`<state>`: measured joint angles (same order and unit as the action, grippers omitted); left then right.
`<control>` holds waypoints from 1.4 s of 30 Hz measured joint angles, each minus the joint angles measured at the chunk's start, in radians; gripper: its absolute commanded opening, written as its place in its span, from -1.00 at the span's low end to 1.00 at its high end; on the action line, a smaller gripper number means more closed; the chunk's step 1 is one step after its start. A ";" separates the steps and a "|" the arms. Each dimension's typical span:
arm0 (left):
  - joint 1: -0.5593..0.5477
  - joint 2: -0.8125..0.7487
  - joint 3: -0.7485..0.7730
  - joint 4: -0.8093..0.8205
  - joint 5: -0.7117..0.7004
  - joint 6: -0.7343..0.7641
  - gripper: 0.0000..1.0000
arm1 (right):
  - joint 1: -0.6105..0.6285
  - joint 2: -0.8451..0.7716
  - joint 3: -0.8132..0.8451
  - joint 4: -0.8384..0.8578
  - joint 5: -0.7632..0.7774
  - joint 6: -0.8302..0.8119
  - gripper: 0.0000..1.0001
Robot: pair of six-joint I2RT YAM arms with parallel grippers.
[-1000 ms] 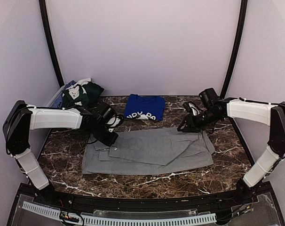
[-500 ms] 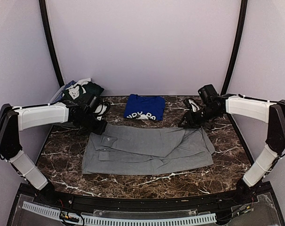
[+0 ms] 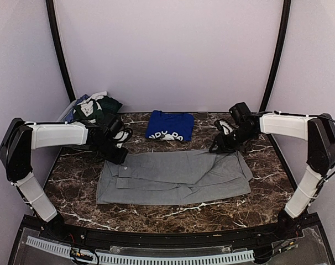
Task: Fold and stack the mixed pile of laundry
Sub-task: Adjust the rectangle-folded shirt at the center of the board.
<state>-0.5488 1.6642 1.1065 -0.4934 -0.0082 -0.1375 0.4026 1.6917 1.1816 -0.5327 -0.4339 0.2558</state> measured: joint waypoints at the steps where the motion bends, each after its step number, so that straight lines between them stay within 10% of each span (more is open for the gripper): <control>1: 0.000 0.000 0.000 -0.001 0.007 0.000 -1.00 | -0.003 0.005 0.000 -0.001 0.015 -0.004 -0.12; 42: 0.029 0.026 0.053 -0.192 -0.042 -0.087 -1.00 | -0.013 0.182 0.172 -0.004 0.234 -0.064 0.12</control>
<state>-0.5201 1.6897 1.1595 -0.6849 -0.0502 -0.2241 0.3893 1.8736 1.3533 -0.5365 -0.2001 0.1921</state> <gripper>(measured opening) 0.003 0.555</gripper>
